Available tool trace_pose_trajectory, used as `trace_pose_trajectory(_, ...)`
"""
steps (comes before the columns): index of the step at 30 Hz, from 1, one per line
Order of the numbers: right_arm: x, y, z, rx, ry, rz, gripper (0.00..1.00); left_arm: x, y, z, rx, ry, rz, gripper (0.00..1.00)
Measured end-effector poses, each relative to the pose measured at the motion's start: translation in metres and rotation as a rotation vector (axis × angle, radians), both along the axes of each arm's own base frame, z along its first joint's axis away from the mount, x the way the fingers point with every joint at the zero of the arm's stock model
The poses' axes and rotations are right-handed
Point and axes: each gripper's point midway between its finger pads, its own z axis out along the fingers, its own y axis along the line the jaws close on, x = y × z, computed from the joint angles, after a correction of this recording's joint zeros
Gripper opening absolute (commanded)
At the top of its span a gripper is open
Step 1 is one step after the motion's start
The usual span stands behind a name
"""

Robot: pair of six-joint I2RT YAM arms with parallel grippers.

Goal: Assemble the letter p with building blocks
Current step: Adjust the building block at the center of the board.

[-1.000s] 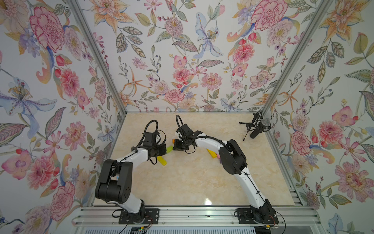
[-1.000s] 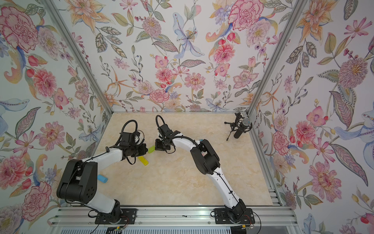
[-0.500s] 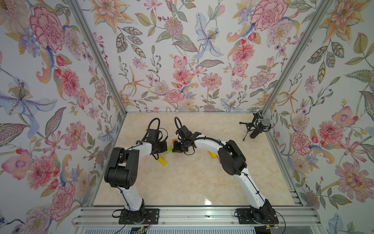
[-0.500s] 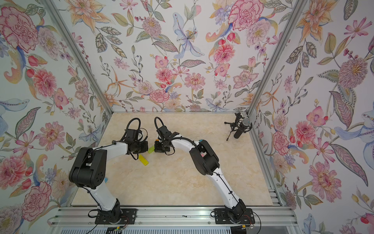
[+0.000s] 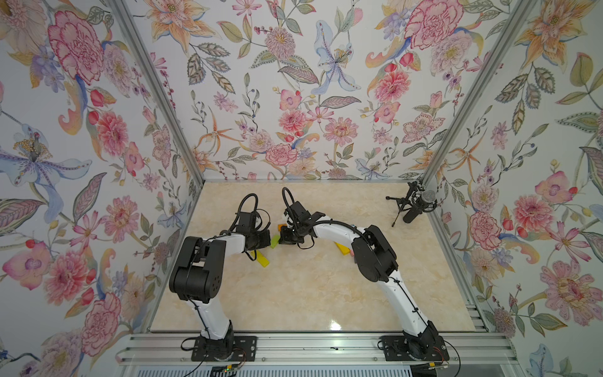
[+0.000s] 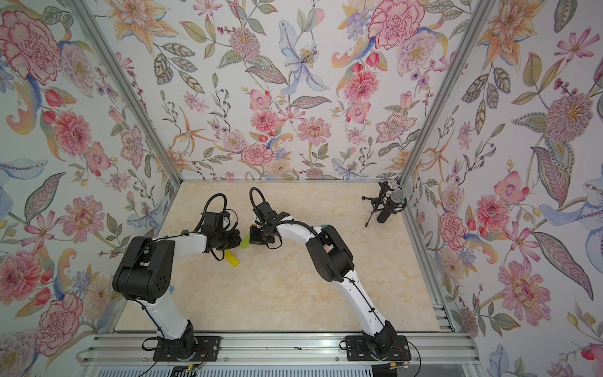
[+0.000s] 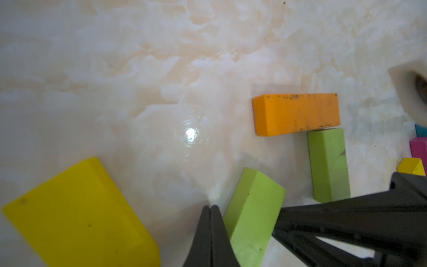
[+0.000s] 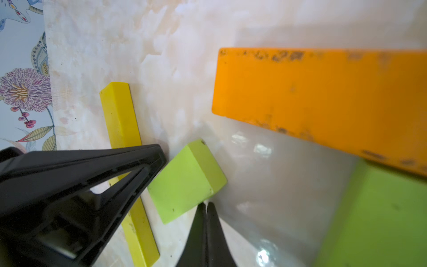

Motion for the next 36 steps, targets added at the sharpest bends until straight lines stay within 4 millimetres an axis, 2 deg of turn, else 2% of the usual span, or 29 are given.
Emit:
trace_pose_trajectory(12, 0.005, -0.005, -0.002, -0.015, -0.007, -0.017, 0.00, -0.017, -0.021, 0.000, -0.022, 0.022, -0.050, 0.00)
trace_pose_trajectory(25, -0.003, -0.016, -0.004, -0.031, 0.002, -0.021, 0.00, -0.020, -0.018, 0.000, 0.003, 0.025, -0.038, 0.00)
trace_pose_trajectory(36, -0.003, -0.016, -0.004, -0.031, 0.003, -0.020, 0.00, -0.019, -0.019, 0.001, -0.004, 0.027, -0.034, 0.00)
